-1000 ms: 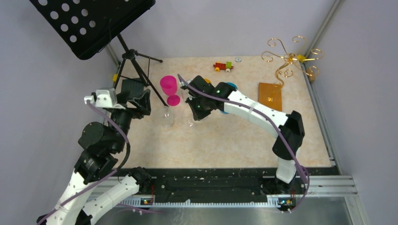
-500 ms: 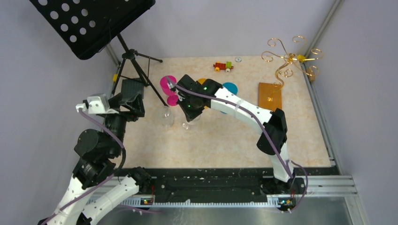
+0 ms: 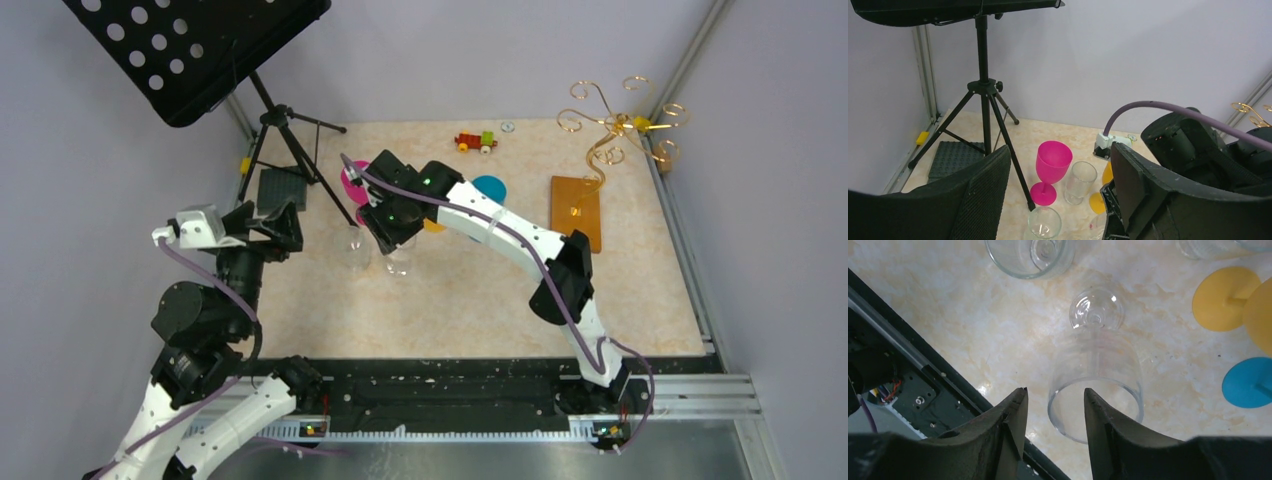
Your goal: Take the wine glass off the wine glass rack
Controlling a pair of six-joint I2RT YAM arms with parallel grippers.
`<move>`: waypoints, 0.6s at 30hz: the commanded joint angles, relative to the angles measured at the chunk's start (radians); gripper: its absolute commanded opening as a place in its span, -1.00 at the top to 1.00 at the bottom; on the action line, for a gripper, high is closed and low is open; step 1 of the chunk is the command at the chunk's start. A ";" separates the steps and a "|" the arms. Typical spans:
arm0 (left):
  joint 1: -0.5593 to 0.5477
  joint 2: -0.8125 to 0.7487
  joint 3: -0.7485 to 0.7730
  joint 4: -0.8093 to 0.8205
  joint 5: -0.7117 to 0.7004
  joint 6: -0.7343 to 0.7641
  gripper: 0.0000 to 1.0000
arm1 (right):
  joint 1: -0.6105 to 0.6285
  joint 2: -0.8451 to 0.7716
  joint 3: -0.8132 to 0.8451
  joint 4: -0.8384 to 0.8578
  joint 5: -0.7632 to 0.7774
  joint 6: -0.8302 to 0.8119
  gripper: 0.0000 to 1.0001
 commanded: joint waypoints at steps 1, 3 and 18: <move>-0.004 0.001 0.015 -0.018 -0.009 -0.022 -0.54 | 0.013 -0.008 0.085 0.031 0.014 -0.018 0.07; -0.004 0.009 0.020 -0.048 -0.010 -0.034 -0.57 | 0.013 -0.028 0.084 0.057 0.024 -0.019 0.00; -0.004 0.115 0.232 -0.670 0.175 -0.383 -0.96 | 0.012 -0.516 -0.318 0.296 0.320 0.078 -0.08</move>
